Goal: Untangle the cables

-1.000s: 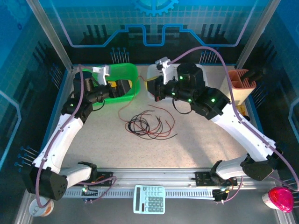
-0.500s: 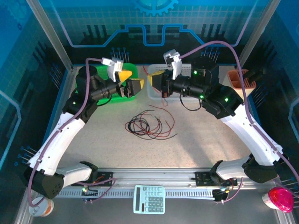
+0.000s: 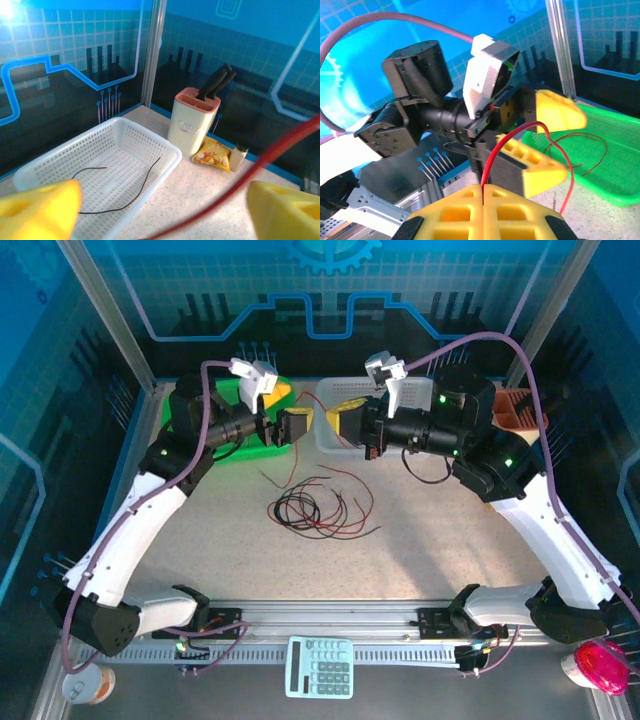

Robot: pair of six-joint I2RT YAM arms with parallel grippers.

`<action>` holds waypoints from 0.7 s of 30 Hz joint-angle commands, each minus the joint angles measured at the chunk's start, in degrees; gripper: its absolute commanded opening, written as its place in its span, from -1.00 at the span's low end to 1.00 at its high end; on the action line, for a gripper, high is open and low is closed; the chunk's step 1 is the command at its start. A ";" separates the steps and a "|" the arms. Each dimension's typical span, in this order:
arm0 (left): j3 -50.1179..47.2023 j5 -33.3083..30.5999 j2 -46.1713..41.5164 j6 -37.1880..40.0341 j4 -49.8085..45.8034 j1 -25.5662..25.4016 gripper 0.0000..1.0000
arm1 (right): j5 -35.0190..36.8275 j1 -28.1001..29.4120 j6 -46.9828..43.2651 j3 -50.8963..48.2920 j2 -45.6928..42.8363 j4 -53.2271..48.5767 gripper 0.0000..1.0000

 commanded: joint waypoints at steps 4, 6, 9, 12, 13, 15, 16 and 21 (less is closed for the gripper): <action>-0.34 2.44 1.37 0.95 1.23 -0.81 -0.32 | -2.71 -2.04 1.38 -2.06 -2.36 1.85 -1.00; -2.20 2.16 0.59 -0.01 3.12 -0.81 -0.88 | -2.12 -3.21 1.62 -3.62 -3.42 2.13 -1.00; -4.24 1.39 -0.69 -1.46 5.91 -0.81 -1.00 | -2.56 -6.36 3.37 -8.01 -5.64 3.92 -1.00; -3.91 1.70 -0.72 -3.47 7.34 -0.80 -1.00 | -3.83 -8.96 6.04 -13.78 -7.45 7.04 -1.00; -3.86 1.34 -0.72 -4.27 8.24 -0.76 -1.00 | -3.89 -9.49 6.73 -15.91 -7.95 8.03 -1.00; -3.10 -0.39 -0.56 -5.76 9.00 -0.81 -1.00 | -3.39 -9.75 7.63 -19.49 -8.66 9.34 -1.00; -2.46 -1.25 -0.39 -6.10 9.12 -0.80 -1.00 | -2.84 -9.79 8.00 -21.52 -9.06 9.80 -0.99; 2.01 -7.11 1.92 -5.60 6.21 -0.77 -1.00 | -1.59 -9.83 9.44 -28.09 -10.47 11.60 -0.25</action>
